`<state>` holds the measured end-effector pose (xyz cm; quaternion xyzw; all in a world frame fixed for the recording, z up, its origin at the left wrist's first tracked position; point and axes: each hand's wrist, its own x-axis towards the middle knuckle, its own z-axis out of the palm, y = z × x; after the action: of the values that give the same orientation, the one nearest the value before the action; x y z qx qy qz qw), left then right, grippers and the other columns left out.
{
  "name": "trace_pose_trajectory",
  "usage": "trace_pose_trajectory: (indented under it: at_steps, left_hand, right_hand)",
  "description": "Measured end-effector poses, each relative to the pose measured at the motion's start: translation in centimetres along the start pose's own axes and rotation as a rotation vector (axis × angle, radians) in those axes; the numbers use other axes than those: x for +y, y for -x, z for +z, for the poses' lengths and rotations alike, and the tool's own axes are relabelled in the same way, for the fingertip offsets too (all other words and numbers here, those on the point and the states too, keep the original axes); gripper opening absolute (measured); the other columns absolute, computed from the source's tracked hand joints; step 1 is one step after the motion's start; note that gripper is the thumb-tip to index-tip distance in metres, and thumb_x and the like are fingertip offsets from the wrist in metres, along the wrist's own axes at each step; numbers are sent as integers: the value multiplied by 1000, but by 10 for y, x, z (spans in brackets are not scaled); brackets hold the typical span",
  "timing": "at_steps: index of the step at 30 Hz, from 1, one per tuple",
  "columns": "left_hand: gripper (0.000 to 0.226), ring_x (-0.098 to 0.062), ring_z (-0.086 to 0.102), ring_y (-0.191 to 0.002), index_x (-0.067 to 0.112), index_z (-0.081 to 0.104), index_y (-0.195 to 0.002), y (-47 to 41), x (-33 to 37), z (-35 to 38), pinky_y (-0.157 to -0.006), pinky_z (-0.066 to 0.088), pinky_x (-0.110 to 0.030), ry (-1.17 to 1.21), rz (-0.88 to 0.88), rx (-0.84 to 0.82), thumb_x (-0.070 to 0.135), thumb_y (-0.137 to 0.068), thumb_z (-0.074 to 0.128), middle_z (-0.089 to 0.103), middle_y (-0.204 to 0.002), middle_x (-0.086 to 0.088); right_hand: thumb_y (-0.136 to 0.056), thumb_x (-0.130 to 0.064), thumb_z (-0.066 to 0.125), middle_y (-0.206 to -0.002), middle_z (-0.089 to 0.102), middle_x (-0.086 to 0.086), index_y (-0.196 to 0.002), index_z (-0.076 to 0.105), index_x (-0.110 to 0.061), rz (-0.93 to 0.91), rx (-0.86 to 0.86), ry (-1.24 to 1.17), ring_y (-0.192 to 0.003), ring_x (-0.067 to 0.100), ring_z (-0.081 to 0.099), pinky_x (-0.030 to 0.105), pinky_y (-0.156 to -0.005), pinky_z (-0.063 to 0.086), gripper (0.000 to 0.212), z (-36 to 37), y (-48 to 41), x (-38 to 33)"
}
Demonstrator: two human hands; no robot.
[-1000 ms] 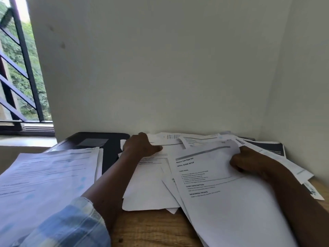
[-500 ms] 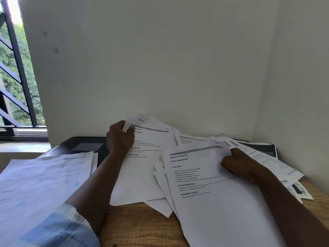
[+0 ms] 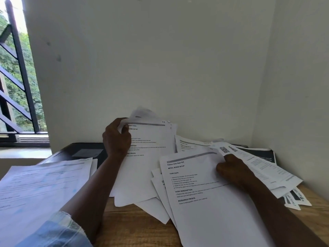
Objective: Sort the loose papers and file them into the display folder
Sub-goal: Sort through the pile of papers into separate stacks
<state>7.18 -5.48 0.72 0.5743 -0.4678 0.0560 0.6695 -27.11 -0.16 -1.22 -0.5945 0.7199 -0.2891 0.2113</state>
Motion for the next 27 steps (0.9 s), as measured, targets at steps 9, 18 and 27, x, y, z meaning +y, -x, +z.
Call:
trace_pose_trajectory:
  at_steps: [9, 18, 27]
  left_hand:
    - [22, -24, 64, -92, 15, 71, -106, -15, -10, -4, -86, 50, -37, 241, -36, -53, 4, -88, 64, 71, -98, -1]
    - [22, -19, 63, -94, 24, 67, -103, -21, -12, -9, -93, 54, -48, 364, -46, -97, 11, -84, 64, 71, -104, -7]
    - [43, -14, 66, -66, 25, 70, -72, -16, -1, -9, -59, 54, -25, 484, -178, -563, -13, -92, 63, 73, -73, 5]
  right_hand:
    - [-91, -28, 54, -135, 57, 9, -132, 54, -21, -41, 13, 80, -125, 32, 53, 37, -94, 39, 41, 5, -7, 2]
    - [-70, -46, 63, -91, 60, -7, -88, 58, -29, -109, 1, -131, -92, 20, 60, 37, -84, 47, 25, 6, -14, 3]
    - [-89, -35, 79, -121, 69, -11, -131, 64, -32, -460, 56, -588, -116, 8, 62, 31, -104, 46, 45, 32, -11, -17]
